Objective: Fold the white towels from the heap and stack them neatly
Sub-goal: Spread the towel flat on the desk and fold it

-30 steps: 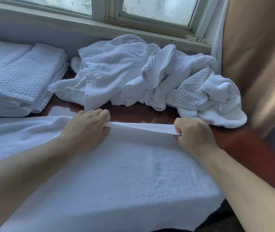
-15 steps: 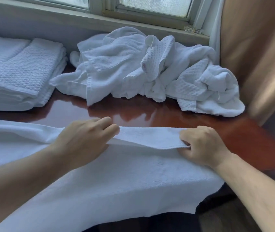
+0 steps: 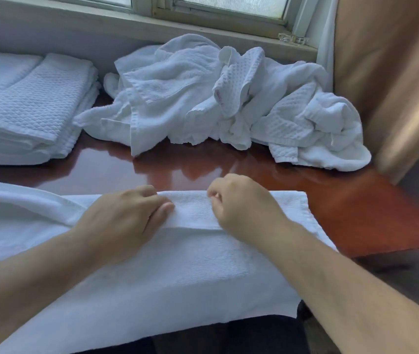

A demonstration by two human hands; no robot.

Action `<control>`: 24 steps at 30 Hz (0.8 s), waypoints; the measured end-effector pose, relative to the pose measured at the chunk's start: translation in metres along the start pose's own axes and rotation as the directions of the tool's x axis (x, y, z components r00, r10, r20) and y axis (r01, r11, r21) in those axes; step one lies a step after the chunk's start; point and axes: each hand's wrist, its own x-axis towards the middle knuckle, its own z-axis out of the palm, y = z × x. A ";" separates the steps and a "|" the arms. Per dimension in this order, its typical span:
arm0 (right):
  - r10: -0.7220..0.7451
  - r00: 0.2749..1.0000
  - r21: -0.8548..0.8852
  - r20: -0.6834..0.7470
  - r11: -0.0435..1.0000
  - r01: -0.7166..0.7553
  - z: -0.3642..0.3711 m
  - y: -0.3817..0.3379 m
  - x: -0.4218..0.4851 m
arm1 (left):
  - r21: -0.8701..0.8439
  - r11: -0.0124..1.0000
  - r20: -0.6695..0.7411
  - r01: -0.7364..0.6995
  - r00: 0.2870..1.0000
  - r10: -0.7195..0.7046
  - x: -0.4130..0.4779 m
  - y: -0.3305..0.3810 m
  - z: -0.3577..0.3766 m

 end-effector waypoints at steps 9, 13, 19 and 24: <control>0.051 0.992 0.117 0.116 0.991 -0.064 0.036 -0.018 0.013 | 0.124 0.975 0.436 0.182 0.873 -0.218 0.005 -0.063 -0.030; -0.014 0.992 0.078 0.126 0.997 0.004 0.023 -0.002 0.030 | 0.204 0.963 0.547 0.177 0.795 -0.262 0.014 -0.074 -0.038; -0.106 0.986 0.099 0.128 0.991 0.094 0.026 0.011 0.040 | 0.096 0.978 0.577 0.188 0.790 -0.208 0.029 -0.072 -0.027; -0.100 0.992 -0.007 0.072 0.995 0.101 0.032 0.031 0.065 | 0.141 0.964 0.418 0.225 0.869 -0.264 0.048 -0.081 -0.012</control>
